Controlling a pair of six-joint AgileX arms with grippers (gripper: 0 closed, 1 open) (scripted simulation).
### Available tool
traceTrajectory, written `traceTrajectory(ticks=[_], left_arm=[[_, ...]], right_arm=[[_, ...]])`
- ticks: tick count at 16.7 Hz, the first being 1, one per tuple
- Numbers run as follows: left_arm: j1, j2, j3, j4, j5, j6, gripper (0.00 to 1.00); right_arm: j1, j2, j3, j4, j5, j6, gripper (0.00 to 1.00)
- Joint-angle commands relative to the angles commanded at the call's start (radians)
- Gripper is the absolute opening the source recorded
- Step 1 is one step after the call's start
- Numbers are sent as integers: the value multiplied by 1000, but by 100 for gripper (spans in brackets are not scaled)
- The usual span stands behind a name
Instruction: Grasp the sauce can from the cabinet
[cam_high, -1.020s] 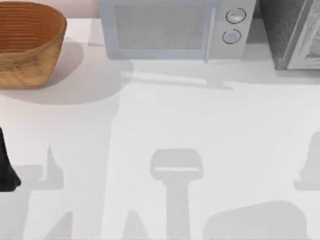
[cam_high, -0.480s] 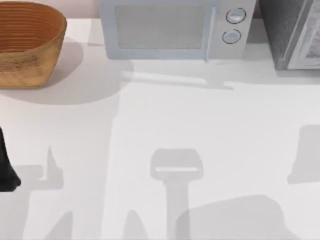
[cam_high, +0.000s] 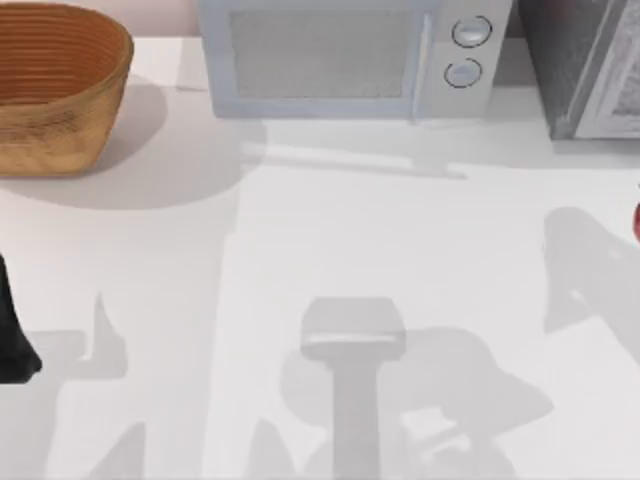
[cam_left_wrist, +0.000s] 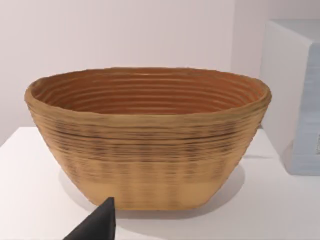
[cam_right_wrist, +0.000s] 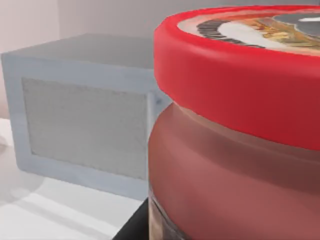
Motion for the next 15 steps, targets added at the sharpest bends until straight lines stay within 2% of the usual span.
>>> traceTrajectory(ticks=[8,12,15], left_arm=[[0,0,0,0,0,0,100],[0,0,0,0,0,0,100],[0,0,0,0,0,0,100]], right_arm=[[2,776,91,657,-261,6,0],[3,991,122,845,-338,8,0],[4,1045,132,890,-358,8,0]])
